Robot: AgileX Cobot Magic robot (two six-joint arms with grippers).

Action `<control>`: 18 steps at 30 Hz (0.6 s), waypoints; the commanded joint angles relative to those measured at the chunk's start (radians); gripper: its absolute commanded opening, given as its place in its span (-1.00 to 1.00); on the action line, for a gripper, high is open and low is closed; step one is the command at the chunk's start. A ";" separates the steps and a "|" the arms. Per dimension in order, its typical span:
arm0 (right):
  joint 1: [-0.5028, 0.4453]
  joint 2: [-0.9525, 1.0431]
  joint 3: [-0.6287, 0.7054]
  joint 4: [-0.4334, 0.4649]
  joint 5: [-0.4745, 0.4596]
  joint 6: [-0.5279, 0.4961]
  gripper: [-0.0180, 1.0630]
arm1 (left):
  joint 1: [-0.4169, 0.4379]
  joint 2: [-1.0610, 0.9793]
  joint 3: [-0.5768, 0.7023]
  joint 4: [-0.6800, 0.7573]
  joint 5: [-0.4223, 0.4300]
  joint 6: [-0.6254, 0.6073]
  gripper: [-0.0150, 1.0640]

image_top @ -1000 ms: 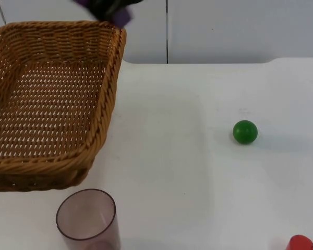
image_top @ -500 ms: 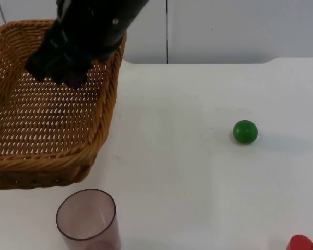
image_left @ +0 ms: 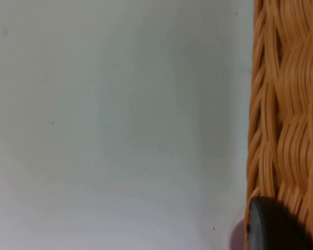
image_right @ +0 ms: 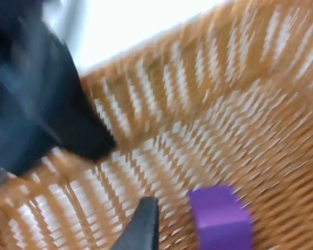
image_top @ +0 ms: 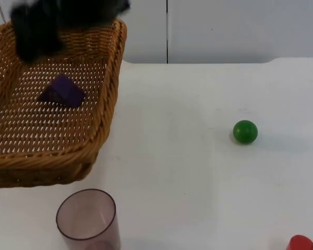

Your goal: Pick up the basket with the left hand and place the triangular block into the basket with the right hand.

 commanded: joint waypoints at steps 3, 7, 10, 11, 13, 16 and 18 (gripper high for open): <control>-0.023 -0.151 -0.013 0.006 0.039 0.008 0.63 | 0.001 -0.013 0.000 -0.044 0.006 0.005 -0.97; -0.042 -0.304 0.058 0.009 0.059 0.025 0.63 | 0.001 -0.013 0.000 -0.048 0.001 0.009 -0.97; -0.042 -0.398 0.139 -0.003 0.049 0.025 0.63 | 0.001 -0.013 0.000 -0.048 0.000 0.012 -0.97; -0.042 -0.435 0.175 -0.011 0.047 0.027 0.63 | 0.001 -0.013 0.000 -0.048 0.000 0.014 -0.97; -0.042 -0.528 0.259 -0.011 0.047 0.037 0.63 | -0.001 -0.013 0.000 -0.051 -0.002 0.014 -0.97; -0.042 -0.601 0.339 -0.013 0.047 0.051 0.63 | -0.006 -0.013 0.000 -0.053 -0.002 0.014 -0.97; -0.042 -0.670 0.408 -0.013 0.047 0.053 0.63 | -0.021 -0.013 0.000 -0.053 -0.002 0.014 -0.97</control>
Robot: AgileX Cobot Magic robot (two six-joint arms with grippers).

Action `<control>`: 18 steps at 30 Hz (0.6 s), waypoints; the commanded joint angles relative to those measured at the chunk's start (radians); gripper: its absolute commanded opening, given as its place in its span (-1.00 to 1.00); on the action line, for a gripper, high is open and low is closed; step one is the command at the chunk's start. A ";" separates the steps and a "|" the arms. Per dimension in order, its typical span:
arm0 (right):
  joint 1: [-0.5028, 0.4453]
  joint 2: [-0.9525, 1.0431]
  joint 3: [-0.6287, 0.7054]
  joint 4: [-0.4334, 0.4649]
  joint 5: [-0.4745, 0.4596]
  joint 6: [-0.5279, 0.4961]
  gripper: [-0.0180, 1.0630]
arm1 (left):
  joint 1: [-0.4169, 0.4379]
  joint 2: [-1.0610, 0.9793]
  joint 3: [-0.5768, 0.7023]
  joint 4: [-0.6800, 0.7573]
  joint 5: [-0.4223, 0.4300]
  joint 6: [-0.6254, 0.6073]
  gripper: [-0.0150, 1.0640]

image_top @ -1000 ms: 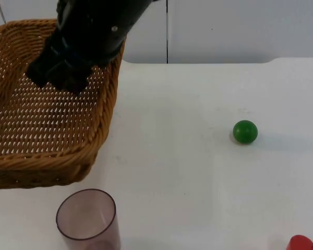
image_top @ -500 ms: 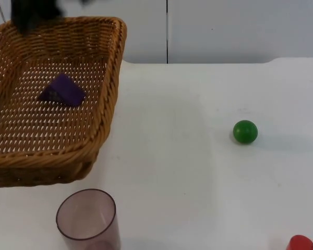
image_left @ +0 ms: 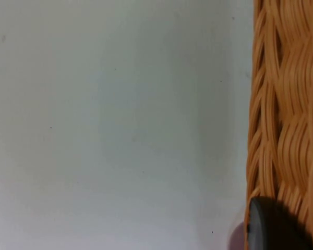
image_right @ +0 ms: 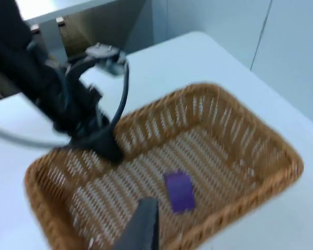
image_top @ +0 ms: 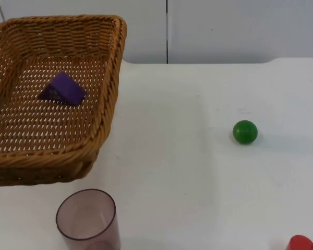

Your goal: Pick up the basket with the left hand and place the triangular block into the basket with the right hand.

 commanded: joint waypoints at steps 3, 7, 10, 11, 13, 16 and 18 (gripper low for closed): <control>-0.001 -0.139 0.137 -0.003 -0.004 0.014 0.63 | -0.033 -0.013 -0.004 -0.041 0.010 0.004 -0.97; -0.001 -0.261 0.252 -0.005 -0.025 0.017 0.63 | -0.054 -0.011 -0.068 -0.036 0.054 -0.026 -0.97; -0.001 -0.318 0.292 -0.005 -0.031 0.017 0.63 | -0.054 -0.011 -0.094 -0.038 0.048 -0.045 -0.97; -0.001 -0.338 0.307 -0.005 -0.027 0.017 0.63 | -0.054 -0.007 -0.107 -0.034 0.038 -0.050 -0.97; -0.001 -0.388 0.329 -0.003 -0.018 0.017 0.63 | -0.058 0.018 -0.131 -0.038 0.036 -0.057 -0.97; -0.001 -0.429 0.342 -0.001 -0.018 0.017 0.63 | -0.081 0.073 -0.168 -0.034 0.031 -0.057 -0.97; -0.001 -0.468 0.345 0.003 -0.018 0.017 0.63 | -0.114 0.142 -0.213 -0.039 0.020 -0.070 -0.97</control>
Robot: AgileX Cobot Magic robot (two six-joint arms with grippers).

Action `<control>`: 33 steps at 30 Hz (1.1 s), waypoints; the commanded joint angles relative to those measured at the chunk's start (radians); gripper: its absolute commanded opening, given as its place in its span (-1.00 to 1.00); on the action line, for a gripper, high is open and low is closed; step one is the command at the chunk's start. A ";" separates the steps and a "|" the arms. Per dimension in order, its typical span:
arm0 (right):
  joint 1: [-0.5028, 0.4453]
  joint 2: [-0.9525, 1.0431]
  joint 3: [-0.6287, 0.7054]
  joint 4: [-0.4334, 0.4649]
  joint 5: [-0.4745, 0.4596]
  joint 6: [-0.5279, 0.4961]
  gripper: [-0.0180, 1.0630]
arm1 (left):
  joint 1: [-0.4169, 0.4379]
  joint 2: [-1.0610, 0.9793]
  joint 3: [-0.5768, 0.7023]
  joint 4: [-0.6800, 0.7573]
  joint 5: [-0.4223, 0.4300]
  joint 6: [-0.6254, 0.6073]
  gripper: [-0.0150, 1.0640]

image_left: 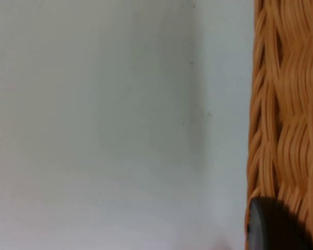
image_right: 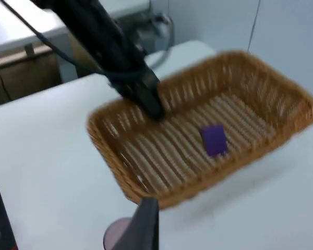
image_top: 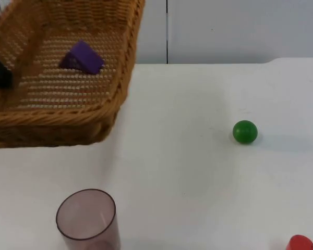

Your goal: Pick up the basket with the left hand and place the triangular block into the basket with the right hand.

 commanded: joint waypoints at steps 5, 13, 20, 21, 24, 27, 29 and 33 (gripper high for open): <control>-0.001 -0.076 0.005 0.014 0.006 0.000 0.63 | -0.124 0.194 -0.126 -0.041 -0.106 -0.037 -0.97; -0.001 -0.102 0.005 0.014 0.070 0.000 0.63 | -0.212 0.445 -0.322 -0.084 -0.175 -0.041 -0.97; -0.001 -0.102 0.005 0.012 0.090 0.000 0.63 | -0.258 0.601 -0.411 -0.091 -0.257 -0.041 -0.97; -0.001 -0.102 0.005 0.012 0.090 0.000 0.63 | -0.270 0.626 -0.419 -0.086 -0.291 -0.041 -0.97; -0.001 -0.102 0.005 0.012 0.090 0.000 0.63 | -0.282 0.650 -0.419 -0.086 -0.335 -0.041 -0.97; -0.001 -0.102 0.005 0.012 0.093 0.000 0.63 | -0.289 0.668 -0.419 -0.086 -0.350 -0.041 -0.97; -0.001 -0.102 0.005 0.012 0.093 0.000 0.63 | -0.289 0.670 -0.419 -0.080 -0.350 -0.041 -0.88; -0.001 -0.102 0.005 -0.001 0.101 0.000 0.63 | -0.289 0.670 -0.419 -0.079 -0.350 -0.041 -0.36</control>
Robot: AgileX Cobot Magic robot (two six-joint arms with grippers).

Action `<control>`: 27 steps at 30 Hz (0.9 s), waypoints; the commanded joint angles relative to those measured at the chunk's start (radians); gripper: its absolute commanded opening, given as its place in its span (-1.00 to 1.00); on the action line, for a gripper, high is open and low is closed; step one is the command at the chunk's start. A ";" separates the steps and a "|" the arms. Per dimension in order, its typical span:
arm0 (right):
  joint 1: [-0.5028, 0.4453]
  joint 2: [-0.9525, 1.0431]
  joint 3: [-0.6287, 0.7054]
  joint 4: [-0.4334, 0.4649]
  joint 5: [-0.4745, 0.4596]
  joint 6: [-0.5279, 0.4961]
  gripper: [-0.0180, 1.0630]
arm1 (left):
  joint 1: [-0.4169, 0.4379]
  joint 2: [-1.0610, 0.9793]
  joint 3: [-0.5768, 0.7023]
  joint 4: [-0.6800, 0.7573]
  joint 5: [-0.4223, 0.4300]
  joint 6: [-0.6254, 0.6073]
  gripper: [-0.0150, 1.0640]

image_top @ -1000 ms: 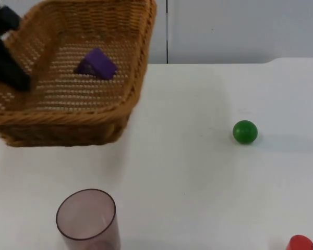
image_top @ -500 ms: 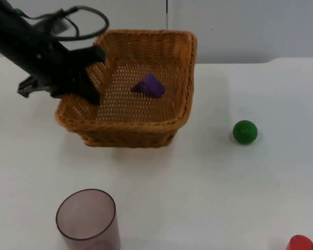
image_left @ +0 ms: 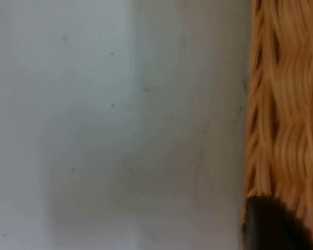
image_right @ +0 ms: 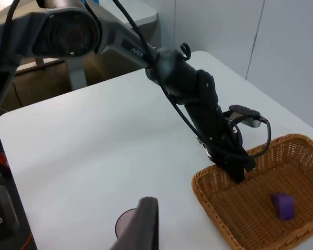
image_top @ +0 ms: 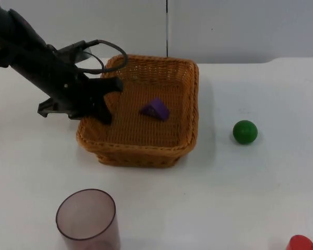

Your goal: Pick up the basket with the left hand and place the triangular block into the basket with the right hand.

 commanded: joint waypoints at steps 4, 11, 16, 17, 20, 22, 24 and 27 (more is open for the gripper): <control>-0.001 -0.008 0.006 -0.035 0.020 0.000 0.63 | -0.004 -0.017 -0.010 -0.022 -0.008 0.009 0.49; -0.001 -0.037 0.006 -0.066 -0.053 0.000 0.63 | 0.049 -0.167 -0.010 0.053 0.030 0.024 0.98; -0.001 -0.072 0.006 -0.077 -0.150 0.000 0.63 | 0.056 -0.345 -0.006 0.111 0.114 0.022 0.98; -0.001 -0.080 0.006 -0.079 -0.170 0.000 0.63 | 0.047 -0.390 0.008 0.113 0.129 0.022 0.98; -0.001 -0.093 0.006 -0.080 -0.194 0.000 0.63 | 0.034 -0.475 0.051 0.158 0.124 0.022 0.98; -0.001 -0.098 0.006 -0.080 -0.196 0.000 0.63 | 0.027 -0.572 0.128 0.181 0.110 0.022 0.98; -0.001 -0.101 0.013 -0.080 -0.191 0.002 0.63 | 0.027 -0.663 0.198 0.181 0.105 0.022 0.98; -0.001 -0.107 0.038 -0.079 -0.193 0.002 0.63 | 0.027 -0.759 0.287 0.181 0.092 0.022 0.98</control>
